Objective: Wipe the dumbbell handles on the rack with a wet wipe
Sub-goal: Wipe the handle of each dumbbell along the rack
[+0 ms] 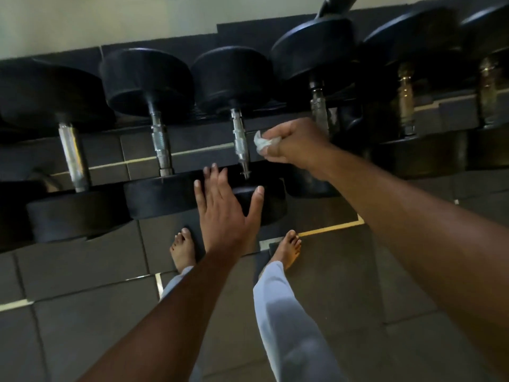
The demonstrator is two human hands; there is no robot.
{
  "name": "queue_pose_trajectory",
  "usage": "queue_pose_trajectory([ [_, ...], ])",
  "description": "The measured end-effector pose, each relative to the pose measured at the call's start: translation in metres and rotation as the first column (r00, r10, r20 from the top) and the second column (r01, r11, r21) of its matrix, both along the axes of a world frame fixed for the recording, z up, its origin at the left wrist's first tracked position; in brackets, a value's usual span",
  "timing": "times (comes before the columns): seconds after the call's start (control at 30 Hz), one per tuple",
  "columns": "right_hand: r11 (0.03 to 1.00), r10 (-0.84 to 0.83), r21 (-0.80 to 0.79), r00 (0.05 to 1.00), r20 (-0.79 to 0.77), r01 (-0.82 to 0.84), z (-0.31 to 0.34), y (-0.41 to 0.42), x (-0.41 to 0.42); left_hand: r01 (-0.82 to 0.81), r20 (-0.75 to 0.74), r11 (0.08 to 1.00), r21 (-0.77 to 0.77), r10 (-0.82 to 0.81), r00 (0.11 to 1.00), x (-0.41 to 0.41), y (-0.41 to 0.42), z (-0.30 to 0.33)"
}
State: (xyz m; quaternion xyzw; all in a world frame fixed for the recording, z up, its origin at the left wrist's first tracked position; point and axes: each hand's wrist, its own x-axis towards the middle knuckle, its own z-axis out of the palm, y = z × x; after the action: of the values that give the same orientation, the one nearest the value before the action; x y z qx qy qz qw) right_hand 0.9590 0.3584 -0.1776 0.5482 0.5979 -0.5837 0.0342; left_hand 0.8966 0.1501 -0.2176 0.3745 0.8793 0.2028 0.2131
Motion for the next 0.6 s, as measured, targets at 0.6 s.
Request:
queue_pose_trajectory([
  [0.6, -0.059, 0.874, 0.29, 0.091, 0.478, -0.955, -0.021, -0.001, -0.057, -0.146, -0.152, 0.985, 0.097, 0.16, 0.975, 0.014, 0.007, -0.027],
])
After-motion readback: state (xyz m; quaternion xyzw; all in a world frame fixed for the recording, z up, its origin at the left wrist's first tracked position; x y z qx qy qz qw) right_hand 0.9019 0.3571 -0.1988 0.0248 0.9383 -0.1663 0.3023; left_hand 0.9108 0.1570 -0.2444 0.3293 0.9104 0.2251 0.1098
